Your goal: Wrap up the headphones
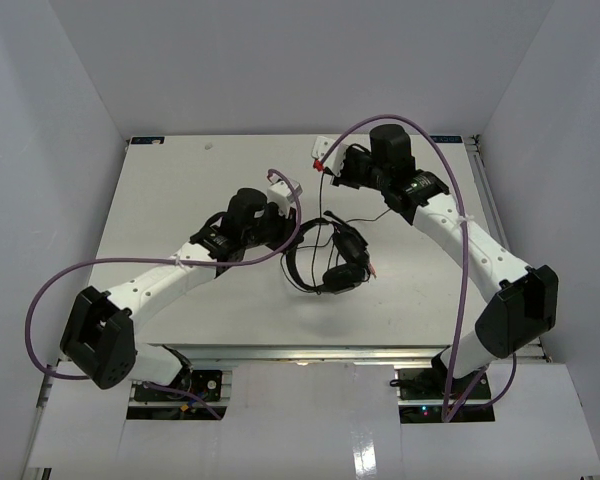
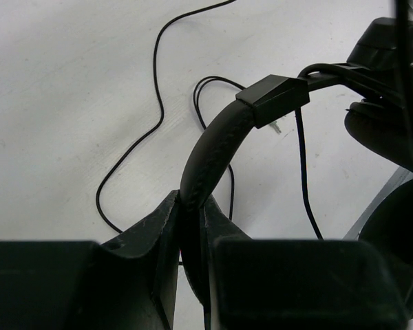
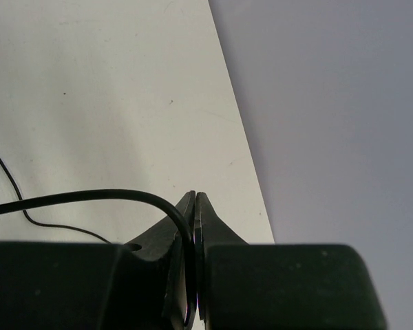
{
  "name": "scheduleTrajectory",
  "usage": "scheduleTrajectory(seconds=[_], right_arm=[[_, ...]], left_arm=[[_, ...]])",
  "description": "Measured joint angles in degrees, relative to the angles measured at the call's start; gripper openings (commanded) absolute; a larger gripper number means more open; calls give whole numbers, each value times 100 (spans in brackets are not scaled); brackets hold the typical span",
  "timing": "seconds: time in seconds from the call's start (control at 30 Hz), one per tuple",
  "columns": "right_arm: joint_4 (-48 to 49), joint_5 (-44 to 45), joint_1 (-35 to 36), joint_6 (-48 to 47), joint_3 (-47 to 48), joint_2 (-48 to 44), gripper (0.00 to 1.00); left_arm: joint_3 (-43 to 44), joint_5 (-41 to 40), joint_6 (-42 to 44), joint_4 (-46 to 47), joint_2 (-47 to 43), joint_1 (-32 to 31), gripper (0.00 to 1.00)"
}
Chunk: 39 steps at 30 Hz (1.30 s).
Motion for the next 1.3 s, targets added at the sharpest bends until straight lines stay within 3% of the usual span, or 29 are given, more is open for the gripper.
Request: scheduleTrajectory(seconds=[0.43,0.7,0.93,1.3], right_arm=[[146,-708,-723,635,-46,324,8],[261,-1136,-1140,993,-585,204,8],[407,-1856,-1174,1552,-1059,10,8],[1833,-3681,-1201,3688,-1869,-30,8]], left_arm=[[48,-75,-104,-122,-511,-305,0],[284,-375,-94,-321,-680,-323,0],[1065,-423,-75,-640,-681,-325,0],[2569,-666,-180,-970,-487,-336,0]])
